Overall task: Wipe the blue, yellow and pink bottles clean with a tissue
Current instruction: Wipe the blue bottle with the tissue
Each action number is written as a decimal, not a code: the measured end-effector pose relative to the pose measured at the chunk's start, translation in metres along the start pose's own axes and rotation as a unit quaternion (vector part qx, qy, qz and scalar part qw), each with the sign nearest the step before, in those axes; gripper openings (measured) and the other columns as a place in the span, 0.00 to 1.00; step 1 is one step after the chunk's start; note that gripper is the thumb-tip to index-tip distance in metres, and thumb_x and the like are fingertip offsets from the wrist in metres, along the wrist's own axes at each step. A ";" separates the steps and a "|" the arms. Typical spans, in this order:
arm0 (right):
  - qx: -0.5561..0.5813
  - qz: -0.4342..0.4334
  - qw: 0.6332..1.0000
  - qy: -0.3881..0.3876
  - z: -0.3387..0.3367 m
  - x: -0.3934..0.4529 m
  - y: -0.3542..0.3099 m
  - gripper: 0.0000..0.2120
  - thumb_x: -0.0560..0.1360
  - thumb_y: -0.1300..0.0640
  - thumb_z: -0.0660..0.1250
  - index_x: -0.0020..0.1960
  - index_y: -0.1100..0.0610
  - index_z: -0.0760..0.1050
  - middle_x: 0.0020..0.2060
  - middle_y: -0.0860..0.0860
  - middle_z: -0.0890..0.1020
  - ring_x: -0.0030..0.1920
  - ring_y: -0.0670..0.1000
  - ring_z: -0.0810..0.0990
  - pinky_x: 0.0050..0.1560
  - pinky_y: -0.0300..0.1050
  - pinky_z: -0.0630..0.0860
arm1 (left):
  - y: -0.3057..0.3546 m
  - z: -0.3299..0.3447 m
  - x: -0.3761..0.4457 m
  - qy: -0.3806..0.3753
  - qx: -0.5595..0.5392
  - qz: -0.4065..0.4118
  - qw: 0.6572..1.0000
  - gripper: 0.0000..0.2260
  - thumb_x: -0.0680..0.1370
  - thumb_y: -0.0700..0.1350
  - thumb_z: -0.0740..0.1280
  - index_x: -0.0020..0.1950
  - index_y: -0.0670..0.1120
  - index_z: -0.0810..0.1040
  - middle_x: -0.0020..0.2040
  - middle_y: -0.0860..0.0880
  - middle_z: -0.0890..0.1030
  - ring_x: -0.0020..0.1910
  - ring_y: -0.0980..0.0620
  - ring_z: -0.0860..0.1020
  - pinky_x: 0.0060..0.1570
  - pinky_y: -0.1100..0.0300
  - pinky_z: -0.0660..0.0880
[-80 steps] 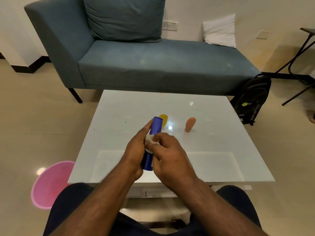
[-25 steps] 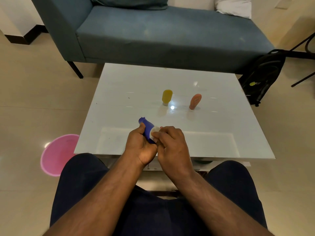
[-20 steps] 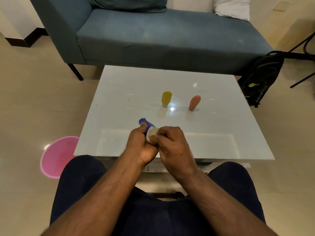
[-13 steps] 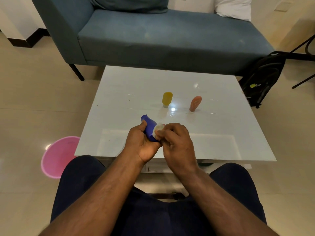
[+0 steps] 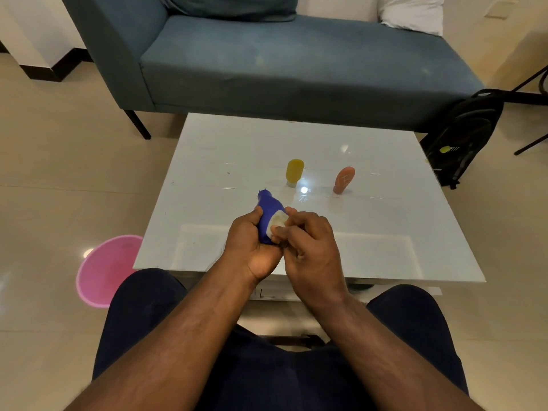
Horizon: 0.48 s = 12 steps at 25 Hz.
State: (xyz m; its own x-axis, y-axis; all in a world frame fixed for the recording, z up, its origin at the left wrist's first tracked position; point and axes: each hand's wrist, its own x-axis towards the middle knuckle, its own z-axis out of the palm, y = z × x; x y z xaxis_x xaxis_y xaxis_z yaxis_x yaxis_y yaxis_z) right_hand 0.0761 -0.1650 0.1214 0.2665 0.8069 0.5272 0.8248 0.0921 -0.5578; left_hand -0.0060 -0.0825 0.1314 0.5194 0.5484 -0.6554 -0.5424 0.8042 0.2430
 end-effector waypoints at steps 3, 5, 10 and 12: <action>-0.020 -0.044 0.999 -0.015 -0.004 0.006 0.005 0.11 0.69 0.68 0.72 0.50 0.59 0.80 0.49 0.55 0.79 0.52 0.55 0.75 0.48 0.44 0.76 | 0.001 0.001 0.001 -0.013 -0.006 0.000 1.000 0.16 0.83 0.47 0.62 0.65 0.38 0.73 0.53 0.38 0.81 0.48 0.42 0.81 0.46 0.53 0.82; 0.041 0.019 0.999 0.004 -0.005 0.007 0.007 0.11 0.70 0.69 0.71 0.49 0.58 0.81 0.48 0.53 0.79 0.51 0.49 0.76 0.49 0.38 0.75 | 0.005 0.002 0.001 -0.023 -0.007 0.004 1.000 0.14 0.83 0.47 0.60 0.63 0.39 0.74 0.51 0.38 0.82 0.46 0.42 0.81 0.46 0.53 0.80; 0.186 0.205 0.961 -0.003 -0.007 0.007 -0.005 0.07 0.71 0.61 0.72 0.46 0.50 0.82 0.44 0.43 0.81 0.48 0.42 0.79 0.47 0.35 0.75 | 0.003 0.005 0.002 0.004 0.054 0.046 0.997 0.12 0.80 0.49 0.67 0.60 0.44 0.77 0.43 0.43 0.84 0.36 0.47 0.83 0.33 0.55 0.81; 0.223 0.247 0.943 -0.027 -0.011 0.012 -0.006 0.06 0.72 0.58 0.72 0.46 0.47 0.81 0.43 0.42 0.82 0.47 0.43 0.80 0.48 0.37 0.77 | 0.002 0.005 0.002 0.011 0.085 0.060 0.995 0.14 0.77 0.50 0.72 0.59 0.45 0.77 0.42 0.44 0.85 0.35 0.47 0.84 0.34 0.52 0.82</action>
State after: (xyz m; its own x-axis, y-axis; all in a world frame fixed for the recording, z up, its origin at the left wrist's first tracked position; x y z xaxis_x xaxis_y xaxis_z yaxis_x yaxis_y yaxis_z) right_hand 0.0801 -0.1619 0.1381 0.5270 0.8432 0.1060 0.3116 -0.0756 -0.9472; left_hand -0.0025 -0.0786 0.1342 0.4413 0.6394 -0.6296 -0.4797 0.7611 0.4367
